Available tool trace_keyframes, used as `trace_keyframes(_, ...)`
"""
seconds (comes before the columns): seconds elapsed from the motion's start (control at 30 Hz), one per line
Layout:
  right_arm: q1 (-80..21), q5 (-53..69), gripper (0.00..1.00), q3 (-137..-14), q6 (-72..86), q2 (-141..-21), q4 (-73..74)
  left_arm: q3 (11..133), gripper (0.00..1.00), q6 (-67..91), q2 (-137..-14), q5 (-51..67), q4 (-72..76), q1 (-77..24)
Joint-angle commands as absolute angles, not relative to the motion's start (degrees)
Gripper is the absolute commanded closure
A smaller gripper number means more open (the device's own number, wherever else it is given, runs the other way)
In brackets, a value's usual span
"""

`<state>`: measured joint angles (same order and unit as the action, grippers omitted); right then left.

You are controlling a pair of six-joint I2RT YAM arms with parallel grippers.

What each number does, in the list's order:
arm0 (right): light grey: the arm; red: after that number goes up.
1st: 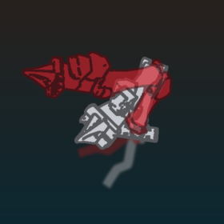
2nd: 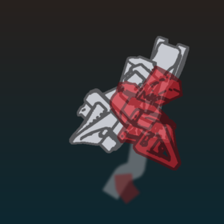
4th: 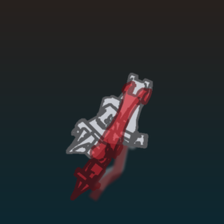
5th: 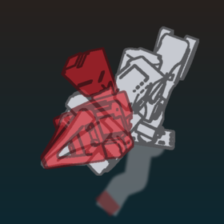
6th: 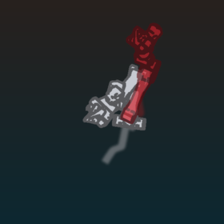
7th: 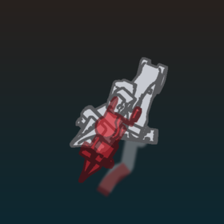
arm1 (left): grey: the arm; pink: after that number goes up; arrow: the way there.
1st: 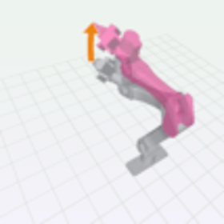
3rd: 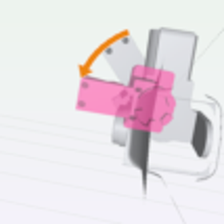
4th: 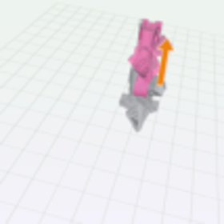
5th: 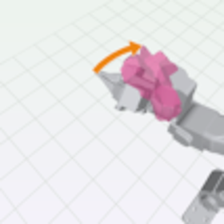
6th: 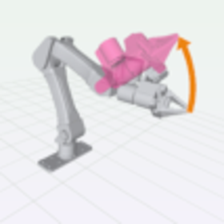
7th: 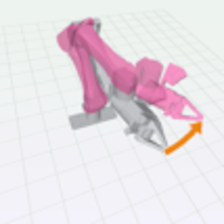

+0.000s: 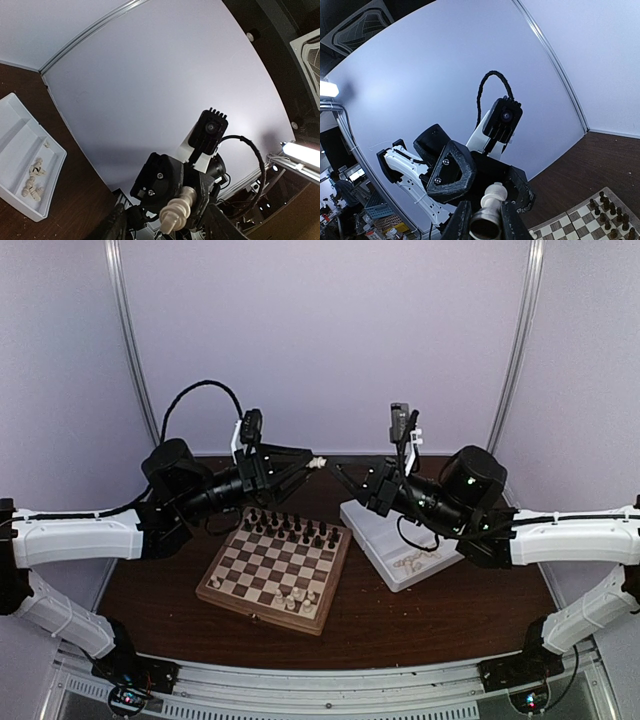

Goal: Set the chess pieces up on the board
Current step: Place the chess piece on the chessboard.

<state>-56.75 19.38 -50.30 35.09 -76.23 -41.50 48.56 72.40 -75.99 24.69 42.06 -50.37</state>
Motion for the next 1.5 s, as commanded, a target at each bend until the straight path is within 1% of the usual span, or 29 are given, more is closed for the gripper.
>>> trace_keyframes(0.0, -56.5, 19.7, 1.0, -51.8, 36.6, -77.3, -44.6, 50.4, 0.47, 71.9, -76.4, 25.2, 46.3, -50.9)
trace_keyframes(0.07, -56.4, 19.9, 1.0, -51.8, 37.0, -77.7, -45.0, 50.5, 0.49, 71.9, -76.6, 25.4, 46.7, -51.0)
trace_keyframes(0.2, -56.4, 20.0, 1.0, -51.5, 37.6, -78.4, -45.8, 50.7, 0.56, 71.9, -76.7, 25.3, 47.4, -51.2)
trace_keyframes(0.3, -56.5, 19.7, 1.0, -51.4, 37.7, -78.7, -46.3, 50.5, 0.59, 71.9, -76.7, 25.4, 47.6, -51.2)
trace_keyframes(0.47, -56.5, 19.3, 1.0, -51.2, 38.0, -78.9, -46.8, 50.2, 0.69, 71.5, -76.4, 25.3, 47.9, -51.3)
trace_keyframes(0.53, -56.5, 19.1, 1.0, -50.9, 38.1, -78.9, -47.1, 50.1, 0.75, 71.2, -76.4, 25.2, 48.1, -51.3)
trace_keyframes(0.7, -56.4, 19.1, 1.0, -50.8, 38.3, -79.1, -46.9, 49.7, 0.83, 70.8, -76.3, 25.1, 49.0, -51.3)
trace_keyframes(0.83, -56.4, 19.1, 1.0, -50.5, 38.5, -79.1, -47.2, 49.7, 0.92, 69.8, -76.1, 25.4, 48.8, -51.3)
trace_keyframes(0.87, -56.4, 19.0, 0.96, -50.5, 38.4, -79.1, -47.2, 49.8, 0.93, 69.3, -75.8, 25.4, 48.3, -51.2)
trace_keyframes(0.97, -56.4, 18.8, 0.78, -50.1, 38.2, -78.8, -47.2, 49.9, 0.95, 66.8, -74.5, 25.1, 44.8, -51.2)
trace_keyframes(1.0, -56.4, 18.6, 0.74, -49.8, 38.1, -78.6, -47.2, 49.8, 0.97, 65.5, -73.8, 24.7, 43.3, -51.2)
trace_keyframes(1.07, -56.4, 18.1, 0.71, -49.4, 38.0, -78.2, -47.2, 49.5, 1.0, 63.2, -72.3, 23.7, 39.9, -51.3)
trace_keyframes(1.17, -56.3, 17.7, 0.66, -48.8, 37.8, -77.6, -47.0, 49.0, 1.0, 60.3, -69.8, 22.2, 35.4, -51.2)
trace_keyframes(1.33, -55.8, 17.9, 0.48, -48.4, 36.6, -76.5, -45.1, 48.4, 1.0, 55.0, -64.9, 19.2, 26.5, -51.2)
trace_keyframes(1.47, -55.3, 16.0, 0.36, -47.1, 33.8, -73.3, -40.1, 48.4, 1.0, 48.3, -60.4, 14.6, 13.7, -51.2)
